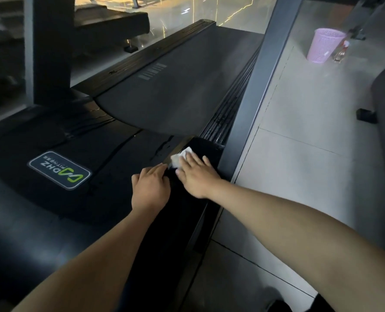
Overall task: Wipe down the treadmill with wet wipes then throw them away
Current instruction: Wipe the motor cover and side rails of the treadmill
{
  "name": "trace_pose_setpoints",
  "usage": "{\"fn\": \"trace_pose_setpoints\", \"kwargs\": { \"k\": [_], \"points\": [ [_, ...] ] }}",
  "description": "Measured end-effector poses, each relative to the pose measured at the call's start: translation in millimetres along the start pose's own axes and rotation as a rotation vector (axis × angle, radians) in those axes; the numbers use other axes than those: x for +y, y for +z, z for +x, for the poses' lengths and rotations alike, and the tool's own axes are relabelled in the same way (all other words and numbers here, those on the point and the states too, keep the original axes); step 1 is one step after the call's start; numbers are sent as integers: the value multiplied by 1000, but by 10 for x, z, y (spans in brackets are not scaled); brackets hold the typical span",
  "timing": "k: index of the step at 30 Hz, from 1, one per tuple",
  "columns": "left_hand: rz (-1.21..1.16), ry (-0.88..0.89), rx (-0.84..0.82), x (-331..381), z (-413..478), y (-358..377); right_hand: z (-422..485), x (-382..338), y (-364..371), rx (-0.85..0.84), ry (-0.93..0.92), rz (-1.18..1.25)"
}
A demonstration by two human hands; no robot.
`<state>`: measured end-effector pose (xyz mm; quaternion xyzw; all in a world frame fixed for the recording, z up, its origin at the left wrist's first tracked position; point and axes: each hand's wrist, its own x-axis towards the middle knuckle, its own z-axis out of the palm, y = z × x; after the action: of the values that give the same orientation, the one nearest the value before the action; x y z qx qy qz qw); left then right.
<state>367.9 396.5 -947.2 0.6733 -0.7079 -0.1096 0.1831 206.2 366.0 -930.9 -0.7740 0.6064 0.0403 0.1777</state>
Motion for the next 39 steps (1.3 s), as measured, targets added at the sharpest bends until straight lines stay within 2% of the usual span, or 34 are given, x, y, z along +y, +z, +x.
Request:
{"fn": "trace_pose_setpoints", "kwargs": {
  "k": [3,4,9,11,13,17,19,23,28,33,36,39],
  "points": [
    [40,-4,-28,-26,-30,-21,286,-56,-113,-3,228,36],
    [44,5,-32,-15,-18,-12,342,-84,-112,-1,245,40],
    [-12,12,-43,24,40,16,262,-135,9,33,-94,30],
    [-9,4,-43,17,48,19,331,-78,-42,24,-81,-2],
    [4,3,-54,2,55,16,449,-20,-115,-7,52,-11],
    [-15,-1,-68,3,64,3,554,55,-292,-114,441,-102],
    [-23,-6,-68,4,64,-2,438,16,-391,-142,525,-87],
    [-43,-21,-68,18,73,-22,263,-29,-280,-56,365,-124],
    [-78,-2,-22,37,5,-92,0,-95,222,85,80,72],
    [-30,-52,29,5,-341,-160,-503,-308,388,111,-141,112],
    [18,-79,1,-35,-652,-169,-633,-253,390,94,-201,73],
    [79,-98,-18,-70,-957,-195,-513,-161,294,49,-120,62]
  ]
}}
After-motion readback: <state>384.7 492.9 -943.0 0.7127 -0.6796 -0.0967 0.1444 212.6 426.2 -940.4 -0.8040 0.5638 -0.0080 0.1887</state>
